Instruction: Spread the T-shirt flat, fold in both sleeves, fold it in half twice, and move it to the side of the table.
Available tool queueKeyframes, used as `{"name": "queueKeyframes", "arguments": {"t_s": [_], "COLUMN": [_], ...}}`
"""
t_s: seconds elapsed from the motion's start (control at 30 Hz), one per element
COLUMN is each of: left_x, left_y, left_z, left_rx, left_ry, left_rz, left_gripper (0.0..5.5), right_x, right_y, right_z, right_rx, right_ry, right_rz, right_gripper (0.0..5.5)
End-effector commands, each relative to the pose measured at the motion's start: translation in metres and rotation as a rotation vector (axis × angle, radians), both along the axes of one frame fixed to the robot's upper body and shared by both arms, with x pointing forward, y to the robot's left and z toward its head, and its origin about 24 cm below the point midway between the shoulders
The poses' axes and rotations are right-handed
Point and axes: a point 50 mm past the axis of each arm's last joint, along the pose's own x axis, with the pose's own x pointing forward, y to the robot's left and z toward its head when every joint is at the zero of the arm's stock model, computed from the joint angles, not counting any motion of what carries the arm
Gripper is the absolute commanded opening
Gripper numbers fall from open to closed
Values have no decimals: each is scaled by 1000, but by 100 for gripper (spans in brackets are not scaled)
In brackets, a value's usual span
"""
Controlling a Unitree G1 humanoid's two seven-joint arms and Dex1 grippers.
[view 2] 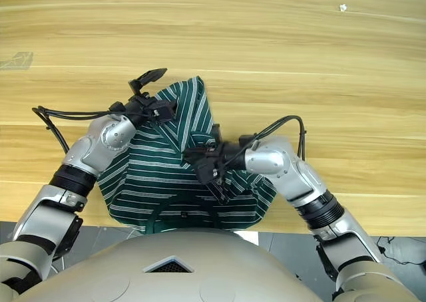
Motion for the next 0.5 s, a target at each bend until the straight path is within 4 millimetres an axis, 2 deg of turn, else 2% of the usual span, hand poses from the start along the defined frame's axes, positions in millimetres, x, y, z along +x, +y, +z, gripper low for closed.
{"name": "queueKeyframes", "arguments": {"t_s": [0.03,0.17,0.23,0.3,0.5], "left_x": [-15,-14,-14,-13,-10], "left_y": [4,2,2,3,4], "left_z": [-24,-24,-24,-23,-19], "left_rx": [56,54,54,56,53], "left_ry": [104,102,100,96,78], "left_rz": [1,2,1,2,9], "left_gripper": [430,430,430,430,430], "right_x": [3,13,26,31,12], "right_y": [-6,-14,-25,-36,-52], "right_z": [10,22,24,18,-4], "right_rx": [71,179,262,355,382], "right_ry": [39,93,167,317,637], "right_rz": [-78,-205,-360,-523,-732], "right_gripper": [129,129,129,129,129]}}
